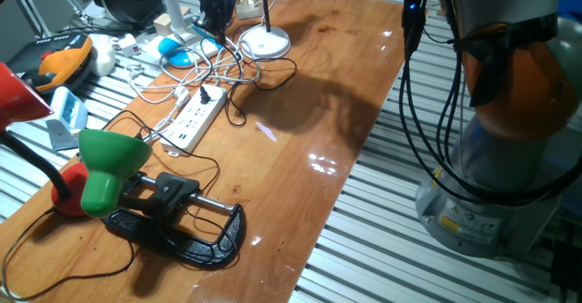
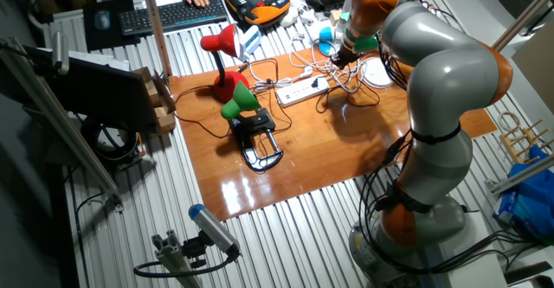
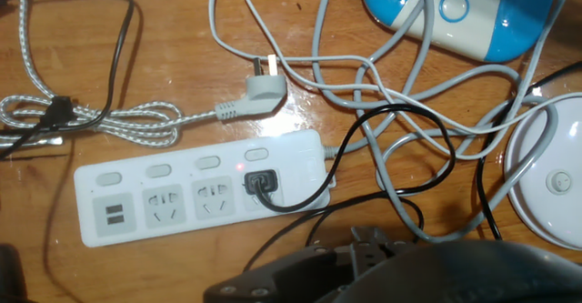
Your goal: Plug in the power cord of the desk lamp, turn on the socket, and light up the desk lamp
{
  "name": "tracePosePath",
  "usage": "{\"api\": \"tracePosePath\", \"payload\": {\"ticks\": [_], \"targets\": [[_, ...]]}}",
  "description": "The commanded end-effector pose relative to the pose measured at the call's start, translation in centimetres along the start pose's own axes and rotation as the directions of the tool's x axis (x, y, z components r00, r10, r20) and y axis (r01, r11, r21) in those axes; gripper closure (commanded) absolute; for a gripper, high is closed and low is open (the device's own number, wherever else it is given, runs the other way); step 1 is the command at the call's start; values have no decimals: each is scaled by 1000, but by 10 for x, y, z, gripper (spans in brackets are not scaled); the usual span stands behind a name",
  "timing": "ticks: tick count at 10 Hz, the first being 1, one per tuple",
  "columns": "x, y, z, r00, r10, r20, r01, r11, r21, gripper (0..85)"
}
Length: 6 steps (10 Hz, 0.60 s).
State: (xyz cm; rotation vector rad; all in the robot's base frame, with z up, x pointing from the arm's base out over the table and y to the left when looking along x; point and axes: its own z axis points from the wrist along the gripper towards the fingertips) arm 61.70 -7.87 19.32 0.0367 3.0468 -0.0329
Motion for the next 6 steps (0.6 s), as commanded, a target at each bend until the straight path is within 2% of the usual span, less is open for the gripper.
{"api": "tracePosePath", "payload": {"ticks": [1,6], "targets": [[0,1,0,1000,-1,3,1,1000,-2,850],[-1,1,1,1000,-3,9,3,1000,-2,850]]}}
